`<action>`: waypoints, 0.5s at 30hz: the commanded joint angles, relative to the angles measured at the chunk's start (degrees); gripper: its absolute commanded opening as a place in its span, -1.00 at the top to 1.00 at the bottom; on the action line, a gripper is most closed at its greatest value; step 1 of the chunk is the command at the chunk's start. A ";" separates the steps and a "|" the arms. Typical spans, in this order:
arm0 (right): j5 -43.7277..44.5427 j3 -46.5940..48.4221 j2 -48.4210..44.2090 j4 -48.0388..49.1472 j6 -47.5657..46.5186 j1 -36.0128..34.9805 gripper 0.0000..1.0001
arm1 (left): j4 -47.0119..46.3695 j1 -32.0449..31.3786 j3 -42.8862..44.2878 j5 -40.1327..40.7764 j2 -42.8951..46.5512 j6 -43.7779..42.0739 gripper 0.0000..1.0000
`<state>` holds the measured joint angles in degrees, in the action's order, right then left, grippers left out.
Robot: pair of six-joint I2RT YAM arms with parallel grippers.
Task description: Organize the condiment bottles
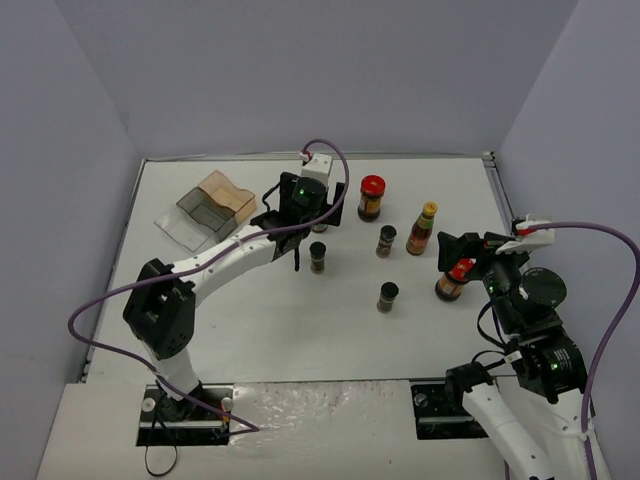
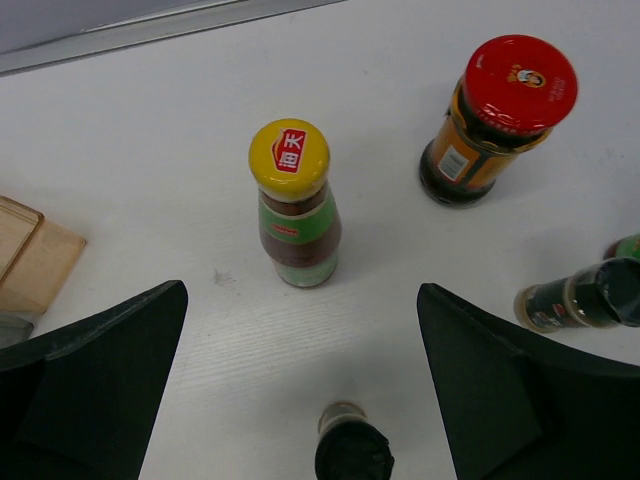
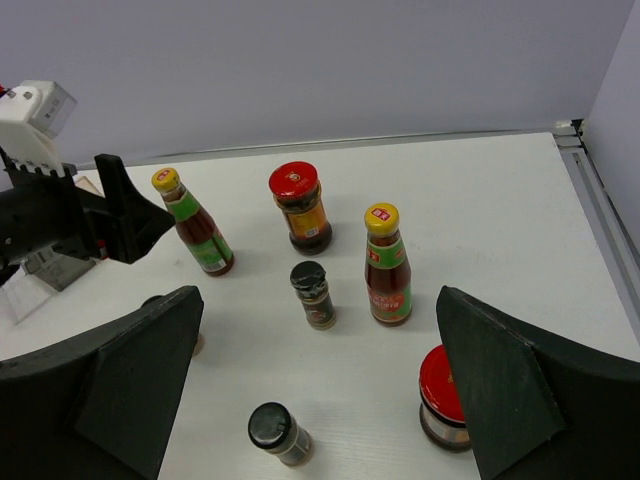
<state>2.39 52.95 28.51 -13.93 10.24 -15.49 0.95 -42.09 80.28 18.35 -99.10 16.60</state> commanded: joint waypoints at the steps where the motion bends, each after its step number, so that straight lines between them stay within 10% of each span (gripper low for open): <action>1: -1.15 0.94 0.40 4.62 -0.92 -0.51 -1.00 | -5.19 2.86 5.22 -0.37 -1.31 0.49 -0.94; 15: -1.49 0.47 1.12 4.62 -1.45 -1.04 -1.00 | -10.39 5.61 7.50 -6.37 -8.06 -1.29 -0.70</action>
<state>1.79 52.93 28.49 -13.95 9.78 -15.99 -3.06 -37.51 84.97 13.63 -108.42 16.00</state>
